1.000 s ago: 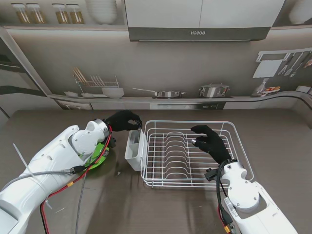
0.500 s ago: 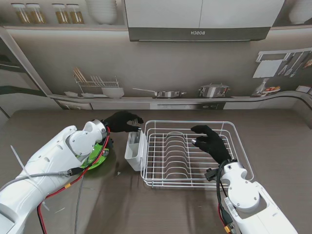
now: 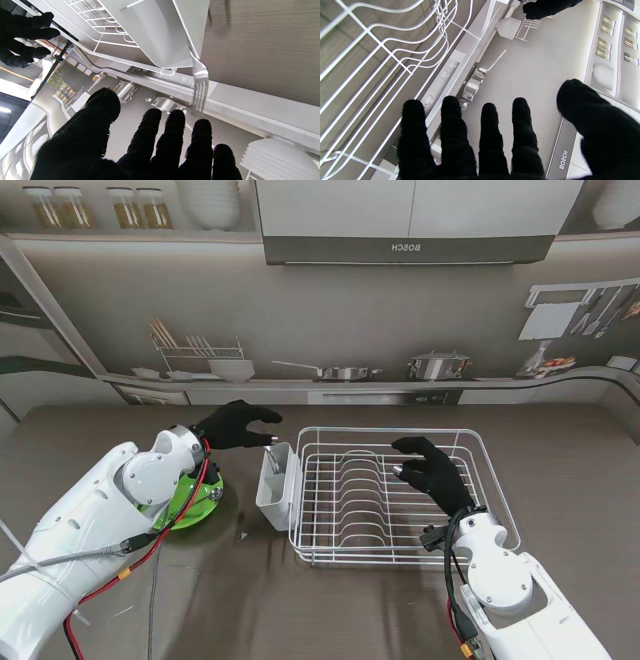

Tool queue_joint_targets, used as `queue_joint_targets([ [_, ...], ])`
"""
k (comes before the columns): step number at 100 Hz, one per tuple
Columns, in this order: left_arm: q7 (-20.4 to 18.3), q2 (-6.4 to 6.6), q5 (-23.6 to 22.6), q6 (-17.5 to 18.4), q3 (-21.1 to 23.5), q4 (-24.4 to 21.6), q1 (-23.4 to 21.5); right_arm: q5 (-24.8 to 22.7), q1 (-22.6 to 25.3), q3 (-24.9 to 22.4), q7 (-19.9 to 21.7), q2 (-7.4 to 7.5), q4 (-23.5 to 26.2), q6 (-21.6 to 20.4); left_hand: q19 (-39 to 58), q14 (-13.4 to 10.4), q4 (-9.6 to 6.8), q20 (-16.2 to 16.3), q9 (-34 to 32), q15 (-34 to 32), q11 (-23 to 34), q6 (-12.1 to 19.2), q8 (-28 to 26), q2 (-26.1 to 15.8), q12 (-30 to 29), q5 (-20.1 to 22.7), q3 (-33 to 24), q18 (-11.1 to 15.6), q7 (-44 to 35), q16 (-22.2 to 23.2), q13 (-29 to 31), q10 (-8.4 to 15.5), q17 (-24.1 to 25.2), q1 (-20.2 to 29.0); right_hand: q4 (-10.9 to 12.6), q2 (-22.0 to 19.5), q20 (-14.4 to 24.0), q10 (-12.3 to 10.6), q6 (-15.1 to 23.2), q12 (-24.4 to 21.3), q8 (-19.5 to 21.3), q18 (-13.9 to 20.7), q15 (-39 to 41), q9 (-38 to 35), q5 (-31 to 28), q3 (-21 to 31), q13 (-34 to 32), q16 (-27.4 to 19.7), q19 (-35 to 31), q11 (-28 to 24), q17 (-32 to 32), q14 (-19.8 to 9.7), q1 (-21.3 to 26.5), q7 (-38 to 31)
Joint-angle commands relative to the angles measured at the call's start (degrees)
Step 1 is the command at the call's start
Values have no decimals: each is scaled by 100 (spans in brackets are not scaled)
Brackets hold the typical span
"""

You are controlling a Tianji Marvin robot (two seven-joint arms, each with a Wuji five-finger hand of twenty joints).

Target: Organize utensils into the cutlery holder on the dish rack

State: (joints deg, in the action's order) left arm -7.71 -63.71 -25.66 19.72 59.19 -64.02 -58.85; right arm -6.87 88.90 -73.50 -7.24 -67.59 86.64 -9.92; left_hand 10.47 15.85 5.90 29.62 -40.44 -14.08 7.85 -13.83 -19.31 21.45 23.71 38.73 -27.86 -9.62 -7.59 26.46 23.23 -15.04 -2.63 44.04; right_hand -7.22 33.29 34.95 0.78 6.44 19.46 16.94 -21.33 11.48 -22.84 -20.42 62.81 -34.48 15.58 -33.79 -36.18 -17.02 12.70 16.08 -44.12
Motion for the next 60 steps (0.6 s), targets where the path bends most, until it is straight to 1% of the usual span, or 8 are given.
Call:
queue_joint_targets([
  [1, -84, 56, -30, -33, 81, -110, -99, 5, 27, 17, 87, -20, 21, 1, -147, 38, -79, 70, 132, 115, -61, 85, 59, -85, -59, -171, 105, -21, 69, -19, -144, -49, 140, -103, 125, -143, 126, 0, 20, -75, -134, 51, 30, 32, 77, -56, -127, 62, 124, 56, -48, -49, -115, 55],
  [14, -62, 102, -200, -53, 365, -388, -348, 3, 26, 22, 89, -20, 20, 5, -141, 43, -90, 78, 137, 118, -62, 110, 92, -116, -70, -200, 166, -20, 68, -9, -131, -49, 118, -86, 126, -143, 131, 0, 13, -75, -133, 52, 23, 29, 80, -57, -113, 60, 129, 55, -47, -52, -117, 52],
  [26, -56, 145, -341, -107, 694, -697, -644, 0, 27, 23, 89, -20, 22, 10, -133, 74, -103, 84, 126, 110, -55, 126, 146, -151, -73, -347, 200, -23, 132, 2, -110, -67, 88, -48, 126, -144, 137, -3, 24, -76, -134, 54, 19, 23, 77, -59, -111, 58, 132, 56, -50, -51, -118, 52],
  [38, -56, 210, -666, -133, 1052, -1005, -991, -7, 26, 27, 85, -19, 21, 3, -113, 68, -115, 93, 65, 74, -25, 54, 170, -150, -60, -306, 205, -47, 114, 21, -49, -57, 31, -12, 126, -146, 142, 1, 27, -75, -135, 60, 18, 17, 80, -59, -114, 58, 138, 56, -46, -48, -120, 55],
  [44, -50, 233, -786, -162, 1227, -1139, -1174, -6, 26, 29, 84, -20, 22, 2, -109, 80, -120, 92, 40, 55, -12, -149, 188, -141, -48, -254, 180, -55, 103, 30, -26, -97, 3, 11, 127, -147, 144, 3, 15, -76, -136, 53, 16, 20, 80, -57, -110, 58, 140, 59, -47, -47, -116, 56],
  [47, -57, 244, -839, -187, 1308, -1202, -1260, -6, 26, 29, 83, -20, 23, 3, -96, 116, -123, 95, -10, 41, 4, -352, 207, -129, -41, -212, 155, -79, 105, 35, -1, -153, -40, 38, 127, -145, 145, 5, 18, -76, -136, 55, 17, 17, 79, -59, -113, 58, 141, 58, -47, -44, -118, 56],
  [51, -76, 264, -940, -224, 1422, -1288, -1380, -8, 27, 30, 81, -20, 24, 2, -92, 149, -121, 92, -45, 26, 3, -515, 246, -126, -42, -180, 127, -97, 127, 39, 29, -182, -70, 46, 127, -149, 147, -1, 24, -75, -136, 55, 19, 15, 79, -60, -117, 59, 142, 56, -48, -48, -120, 56],
  [60, -144, 311, -1177, -296, 1650, -1458, -1625, -10, 26, 35, 84, -19, 24, -1, -100, 194, -120, 79, -91, 22, -5, -654, 300, -104, -48, -66, 67, -116, 116, 34, 36, -226, -88, 65, 127, -143, 150, -4, 18, -74, -136, 51, 19, 14, 77, -58, -120, 59, 145, 55, -49, -39, -116, 56],
])
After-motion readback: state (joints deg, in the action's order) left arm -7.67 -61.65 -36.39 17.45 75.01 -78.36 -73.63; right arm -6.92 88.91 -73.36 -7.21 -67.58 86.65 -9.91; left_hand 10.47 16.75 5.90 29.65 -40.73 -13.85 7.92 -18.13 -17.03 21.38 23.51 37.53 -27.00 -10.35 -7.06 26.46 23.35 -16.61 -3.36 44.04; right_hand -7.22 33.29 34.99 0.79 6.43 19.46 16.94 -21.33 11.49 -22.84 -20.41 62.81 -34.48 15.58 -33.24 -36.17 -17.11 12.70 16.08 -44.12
